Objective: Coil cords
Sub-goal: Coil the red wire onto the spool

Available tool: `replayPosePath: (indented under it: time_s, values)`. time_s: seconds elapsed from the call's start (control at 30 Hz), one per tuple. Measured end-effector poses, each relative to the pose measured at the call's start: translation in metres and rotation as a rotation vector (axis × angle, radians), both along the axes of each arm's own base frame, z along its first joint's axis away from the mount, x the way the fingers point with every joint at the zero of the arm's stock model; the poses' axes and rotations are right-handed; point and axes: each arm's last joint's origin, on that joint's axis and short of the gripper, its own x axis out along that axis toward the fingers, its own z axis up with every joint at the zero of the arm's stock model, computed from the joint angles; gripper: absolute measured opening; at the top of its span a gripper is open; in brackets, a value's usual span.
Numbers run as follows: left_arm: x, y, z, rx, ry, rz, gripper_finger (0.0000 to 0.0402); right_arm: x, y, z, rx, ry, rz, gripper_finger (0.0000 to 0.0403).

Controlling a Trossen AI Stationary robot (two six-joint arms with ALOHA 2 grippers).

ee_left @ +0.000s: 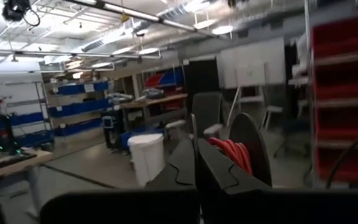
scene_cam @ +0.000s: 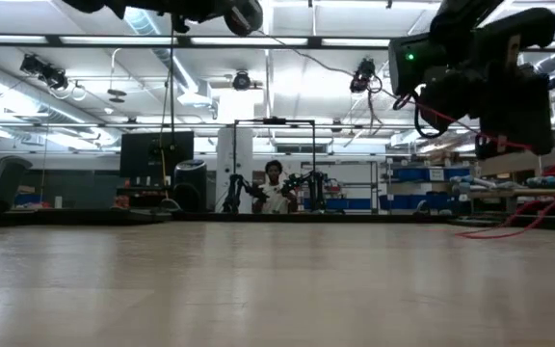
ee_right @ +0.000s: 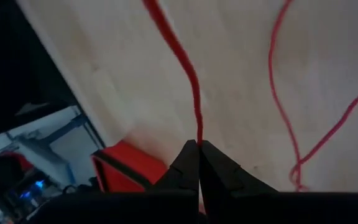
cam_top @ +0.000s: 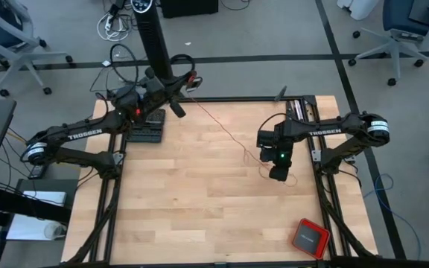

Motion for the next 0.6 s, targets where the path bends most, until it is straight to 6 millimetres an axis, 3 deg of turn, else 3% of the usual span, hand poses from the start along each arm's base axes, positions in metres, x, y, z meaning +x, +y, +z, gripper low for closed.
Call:
replayPosePath:
  time_s: [0.17, 0.4, 0.6]
  values:
    - [0.0, 0.003, 0.0, 0.013, 0.165, 0.079, 0.0, 0.0, 0.005, 0.001, 0.038, -0.003, 0.022, 0.0001]
    - [-0.003, 0.011, -0.007, 0.022, 0.314, 0.345, 0.0, -0.002, 0.005, 0.001, 0.035, 0.007, 0.038, 0.0001]
    - [-0.004, 0.011, -0.015, 0.062, 0.466, 0.403, 0.0, -0.002, 0.005, 0.0, 0.032, -0.002, 0.052, 0.0001]
